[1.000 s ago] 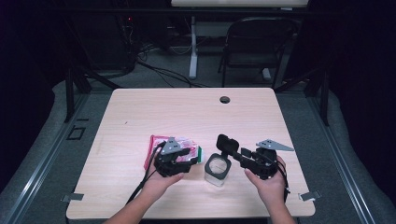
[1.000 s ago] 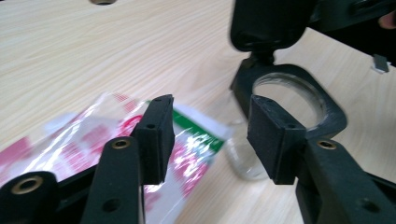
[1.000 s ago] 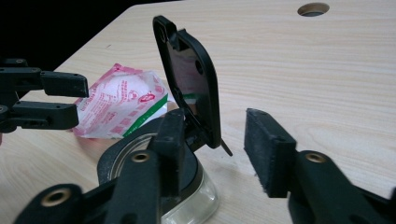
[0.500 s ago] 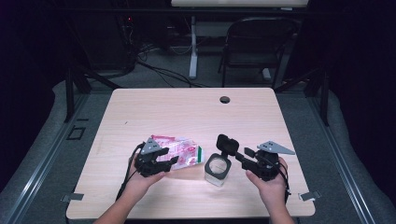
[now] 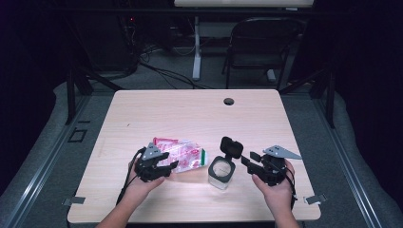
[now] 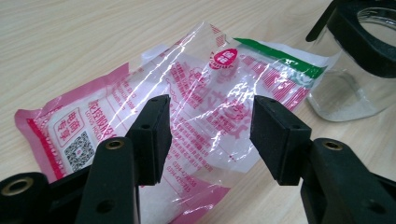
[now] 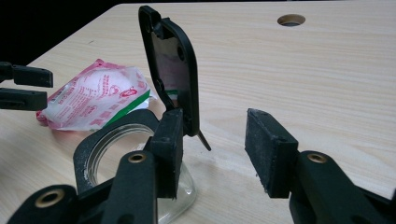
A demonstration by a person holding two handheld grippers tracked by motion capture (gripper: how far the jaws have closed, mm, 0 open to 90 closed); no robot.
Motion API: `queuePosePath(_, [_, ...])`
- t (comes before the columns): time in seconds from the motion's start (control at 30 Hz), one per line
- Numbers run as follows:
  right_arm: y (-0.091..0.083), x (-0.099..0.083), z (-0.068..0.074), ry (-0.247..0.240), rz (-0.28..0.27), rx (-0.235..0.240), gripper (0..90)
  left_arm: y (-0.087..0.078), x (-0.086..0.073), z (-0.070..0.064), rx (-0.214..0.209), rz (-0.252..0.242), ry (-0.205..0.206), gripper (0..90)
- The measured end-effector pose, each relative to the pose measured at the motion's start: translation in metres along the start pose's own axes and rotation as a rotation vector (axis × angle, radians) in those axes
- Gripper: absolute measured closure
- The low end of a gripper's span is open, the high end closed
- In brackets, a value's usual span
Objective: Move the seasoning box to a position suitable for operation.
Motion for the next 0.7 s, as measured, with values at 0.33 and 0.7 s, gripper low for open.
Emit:
queuePosePath(0.33, [0.000,0.000,0.002,0.006,0.001,0.017,56.9,0.009,-0.004,-0.010,0.018,0.041,0.062,43.0])
queuePosePath(0.7, [0.001,0.000,0.000,0.019,0.008,0.016,56.1,0.031,-0.012,-0.022,0.018,0.105,0.129,41.9])
Point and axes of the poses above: each handheld gripper's, and its own axes: y roughly forward along the jaws, x roughly out of its top, z roughly to its left, the point moved 5 cm from there along y, roughly forward along the jaws, and after that the axes turned 15 degrees about -x, right-handed, at the moved point
